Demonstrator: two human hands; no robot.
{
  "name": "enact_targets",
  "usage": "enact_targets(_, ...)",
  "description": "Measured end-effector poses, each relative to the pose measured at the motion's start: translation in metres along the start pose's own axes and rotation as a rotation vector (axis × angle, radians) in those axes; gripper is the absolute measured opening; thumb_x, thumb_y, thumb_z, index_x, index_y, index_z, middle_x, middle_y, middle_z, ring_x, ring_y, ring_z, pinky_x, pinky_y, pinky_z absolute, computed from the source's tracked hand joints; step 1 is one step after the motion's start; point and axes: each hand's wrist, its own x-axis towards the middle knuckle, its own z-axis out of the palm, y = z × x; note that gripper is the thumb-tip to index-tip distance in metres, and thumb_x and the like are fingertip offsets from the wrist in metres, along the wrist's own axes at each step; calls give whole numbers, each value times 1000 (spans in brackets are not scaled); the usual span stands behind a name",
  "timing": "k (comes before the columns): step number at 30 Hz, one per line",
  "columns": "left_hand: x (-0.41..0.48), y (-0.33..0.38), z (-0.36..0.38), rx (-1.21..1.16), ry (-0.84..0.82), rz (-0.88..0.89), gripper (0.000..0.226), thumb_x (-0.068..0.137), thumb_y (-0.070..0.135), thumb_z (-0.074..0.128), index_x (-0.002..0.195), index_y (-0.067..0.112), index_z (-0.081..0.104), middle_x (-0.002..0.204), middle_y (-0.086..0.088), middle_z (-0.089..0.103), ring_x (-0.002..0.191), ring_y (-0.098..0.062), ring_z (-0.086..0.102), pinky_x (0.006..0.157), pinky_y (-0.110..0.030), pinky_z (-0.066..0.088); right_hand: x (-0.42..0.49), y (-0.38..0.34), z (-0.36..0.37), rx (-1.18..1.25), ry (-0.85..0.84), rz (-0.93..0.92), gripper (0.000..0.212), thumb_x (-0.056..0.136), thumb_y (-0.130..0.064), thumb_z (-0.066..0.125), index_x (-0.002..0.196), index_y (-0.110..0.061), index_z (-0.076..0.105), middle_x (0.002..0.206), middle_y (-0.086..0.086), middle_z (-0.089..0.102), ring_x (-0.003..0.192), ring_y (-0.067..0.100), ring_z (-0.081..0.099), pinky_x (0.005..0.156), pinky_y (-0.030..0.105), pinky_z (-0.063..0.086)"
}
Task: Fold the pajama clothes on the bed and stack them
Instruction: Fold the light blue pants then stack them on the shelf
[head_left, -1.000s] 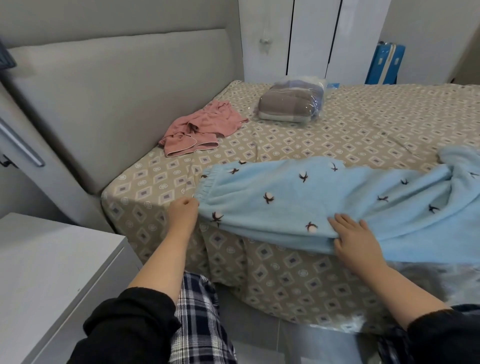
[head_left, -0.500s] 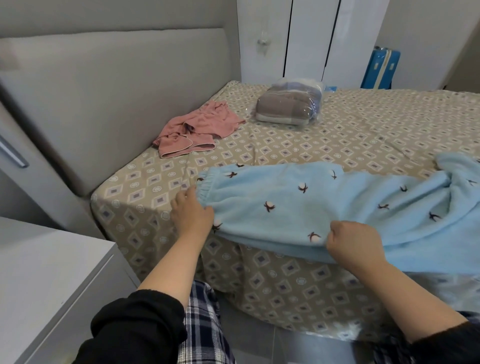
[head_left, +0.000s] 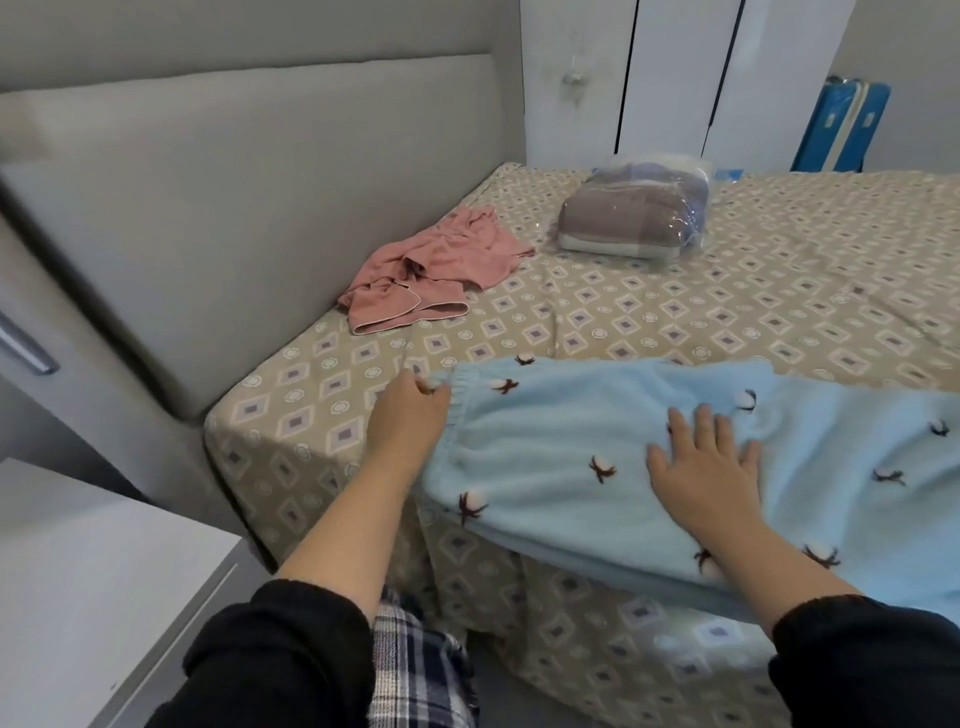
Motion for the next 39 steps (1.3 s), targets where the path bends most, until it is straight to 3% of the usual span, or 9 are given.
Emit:
enact_targets(3, 32, 14, 7, -252, -207, -239, 74, 85, 58, 57, 141, 12, 37, 142, -6, 47, 125, -29, 48, 101, -39, 41, 1, 0, 2, -8, 18, 6, 67, 92, -53, 15, 153, -27, 5, 162, 3, -3, 148, 23, -3, 116, 51, -2)
enact_targets(8, 58, 29, 26, -64, -452, -298, 103, 79, 69, 58, 152, 9, 18, 157, -12, 25, 138, -33, 35, 108, -39, 36, -2, 0, 0, -4, 34, 4, 65, 94, -51, 18, 153, -26, 7, 162, 4, -2, 148, 23, -2, 117, 50, -1)
enact_targets(14, 65, 12, 34, 157, -305, -2, 62, 78, 53, 70, 121, 9, 59, 126, -11, 60, 107, -28, 56, 78, -27, 38, -1, 0, 1, -1, 51, -5, 64, 94, -49, 19, 153, -26, 9, 162, 3, 0, 148, 23, -1, 117, 50, 0)
enact_targets(18, 65, -2, 29, 110, -102, 7, 56, 85, 51, 64, 127, 15, 54, 127, -10, 59, 112, -30, 55, 80, -31, 39, -2, 0, 0, -6, 49, -23, 62, 95, -48, 19, 153, -28, 10, 162, 2, 1, 148, 22, 0, 117, 50, 2)
enact_targets(21, 60, -4, 32, 84, -228, -118, 76, 87, 59, 56, 142, 9, 38, 141, -12, 48, 124, -33, 48, 94, -37, 39, -3, -1, -2, -4, 49, -11, 63, 95, -47, 20, 153, -27, 9, 162, 3, 1, 148, 23, 1, 117, 50, 1)
enact_targets(24, 58, 0, 16, 25, -353, -213, 92, 78, 61, 65, 144, 7, 32, 142, -11, 47, 121, -32, 52, 86, -34, 45, -4, -3, -4, -6, 29, -9, 63, 96, -47, 19, 154, -26, 9, 162, 3, 0, 148, 23, 0, 118, 50, 0)
enact_targets(27, 54, -6, -5, -232, -575, -375, 69, 73, 58, 75, 121, 11, 58, 122, -9, 64, 94, -23, 67, 69, -29, 52, -6, -4, -7, 4, 25, -8, 62, 96, -45, 20, 153, -25, 10, 162, 4, 0, 148, 24, 0, 118, 50, 0)
enact_targets(31, 42, -13, -16, -367, -851, -509, 65, 79, 50, 73, 127, 10, 56, 120, -11, 66, 108, -28, 64, 93, -43, 52, -9, -5, -13, 11, 53, -29, 59, 96, -40, 23, 152, -22, 15, 162, 6, 3, 148, 24, 2, 117, 51, 2)
enact_targets(39, 37, 5, -21, -538, -460, -425, 52, 80, 2, 72, 128, 1, 53, 118, -19, 65, 100, -31, 66, 80, -40, 56, -6, -17, -29, 33, 14, -48, 64, 96, -46, 26, 154, -22, 10, 162, 4, -6, 148, 22, -6, 115, 55, -4)
